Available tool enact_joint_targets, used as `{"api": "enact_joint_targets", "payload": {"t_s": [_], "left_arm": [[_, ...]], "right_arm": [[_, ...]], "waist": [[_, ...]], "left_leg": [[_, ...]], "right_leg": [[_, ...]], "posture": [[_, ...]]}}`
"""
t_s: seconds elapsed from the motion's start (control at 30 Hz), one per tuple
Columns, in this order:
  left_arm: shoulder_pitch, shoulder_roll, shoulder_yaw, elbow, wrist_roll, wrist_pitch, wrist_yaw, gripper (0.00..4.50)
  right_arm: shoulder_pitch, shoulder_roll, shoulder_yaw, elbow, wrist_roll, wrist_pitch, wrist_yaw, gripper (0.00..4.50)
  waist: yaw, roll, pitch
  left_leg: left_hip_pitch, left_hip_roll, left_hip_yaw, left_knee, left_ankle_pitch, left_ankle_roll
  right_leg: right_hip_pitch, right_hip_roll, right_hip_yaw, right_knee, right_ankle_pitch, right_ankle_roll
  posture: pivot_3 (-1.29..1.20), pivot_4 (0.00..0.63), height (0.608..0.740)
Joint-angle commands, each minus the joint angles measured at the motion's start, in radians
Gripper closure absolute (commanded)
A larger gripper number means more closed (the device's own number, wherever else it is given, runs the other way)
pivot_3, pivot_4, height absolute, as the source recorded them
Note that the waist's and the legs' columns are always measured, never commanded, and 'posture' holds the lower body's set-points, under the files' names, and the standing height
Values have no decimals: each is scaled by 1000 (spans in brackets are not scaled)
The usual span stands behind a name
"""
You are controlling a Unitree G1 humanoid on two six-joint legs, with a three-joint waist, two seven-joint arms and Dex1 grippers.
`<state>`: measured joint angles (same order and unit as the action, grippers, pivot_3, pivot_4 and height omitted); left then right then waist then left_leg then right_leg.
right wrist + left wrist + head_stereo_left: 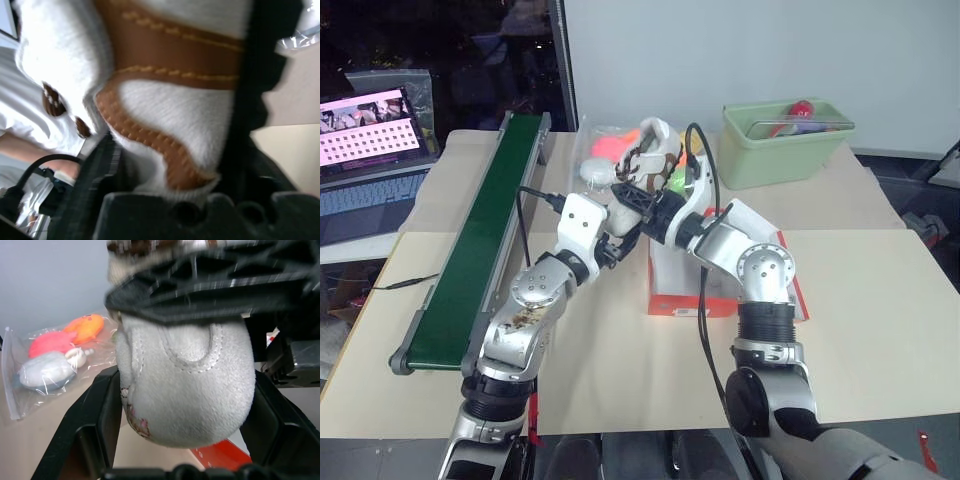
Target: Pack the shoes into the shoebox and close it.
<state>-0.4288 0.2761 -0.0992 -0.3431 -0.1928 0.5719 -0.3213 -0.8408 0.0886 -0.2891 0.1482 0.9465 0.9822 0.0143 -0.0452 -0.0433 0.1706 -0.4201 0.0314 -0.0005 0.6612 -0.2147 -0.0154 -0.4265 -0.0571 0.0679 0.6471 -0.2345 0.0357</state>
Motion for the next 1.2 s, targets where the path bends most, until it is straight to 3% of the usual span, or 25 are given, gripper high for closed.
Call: {"api": "enact_joint_targets", "payload": {"t_s": [0.03, 0.2, 0.27, 0.3, 0.33, 0.47, 0.6, 0.7, 0.83, 1.07, 1.2], "left_arm": [[-5, 10, -2, -32, 8, -7, -11, 1603], [8, 6, -3, -36, 8, -1, -10, 1603], [11, 8, -8, -42, 6, -8, -20, 719], [12, 14, -18, -46, 11, -8, -28, 586], [14, 21, -29, -51, 17, -10, -35, 117], [31, 17, -28, -68, 7, -13, -42, 53], [58, 25, -25, -88, 7, -8, -49, 53], [77, 40, -22, -91, 11, -13, -60, 53], [79, 57, -27, -79, 13, -25, -79, 53], [74, 46, -50, -50, 15, -49, -102, 53], [79, 34, -66, -60, 12, -52, -112, 53]], "right_arm": [[-25, 34, -12, -45, 25, -60, 14, 3337], [-25, 39, 0, -72, 41, -59, 14, 3437], [-26, 47, -10, -76, 54, -68, 7, 3459], [-25, 50, -16, -78, 59, -75, 2, 3459], [-25, 53, -25, -79, 66, -89, -5, 3459], [-43, 47, -84, -50, 67, -191, -58, 3459], [-81, -77, -92, 22, -53, -300, -80, 3459], [-97, -260, 13, 34, -151, -164, -14, 3459], [-134, -409, 32, 49, -112, 75, 22, 3459], [-276, -513, -61, 215, -108, 585, -29, 3459], [-276, -520, -21, 326, -181, 632, -38, 3459]], "waist": [[0, 0, 0], [0, 0, 0], [0, 0, 0], [0, 0, 0], [1, 0, 0], [2, 1, 0], [1, 1, 1], [3, 4, 2], [1, 4, 2], [0, 4, 3], [3, 4, 3]], "left_leg": [[0, 0, 0, 0, 0, 0], [0, 0, 0, 0, 0, 0], [0, 0, 0, 0, 0, 0], [0, 0, 0, 0, 0, 0], [0, 0, 0, 0, 0, 0], [0, 0, 0, 0, 0, 0], [0, 0, 0, 0, 0, 0], [-1, -1, 0, 0, 0, 0], [-2, 0, 0, 0, 0, 0], [-1, 0, 1, 0, 0, 1], [-2, 0, 1, 0, 0, 1]], "right_leg": [[0, 0, 0, 0, 0, 0], [0, 0, 0, 0, 0, 0], [0, 0, 0, 0, 0, 0], [0, 0, 0, 0, 0, 0], [0, 0, 0, 0, 0, 0], [0, 0, 0, 0, 0, 0], [0, 0, 0, -2, 0, 0], [0, 0, 0, -3, 0, 0], [-2, 0, 0, -3, 0, 0], [-1, 0, 1, -3, 0, 0], [-1, 0, 1, -6, 0, 0]], "posture": [[0, 150, 729], [0, 150, 729], [0, 150, 729], [0, 150, 729], [0, 150, 729], [0, 150, 729], [0, 150, 729], [0, 150, 729], [0, 150, 729], [0, 150, 729], [0, 150, 729]]}}
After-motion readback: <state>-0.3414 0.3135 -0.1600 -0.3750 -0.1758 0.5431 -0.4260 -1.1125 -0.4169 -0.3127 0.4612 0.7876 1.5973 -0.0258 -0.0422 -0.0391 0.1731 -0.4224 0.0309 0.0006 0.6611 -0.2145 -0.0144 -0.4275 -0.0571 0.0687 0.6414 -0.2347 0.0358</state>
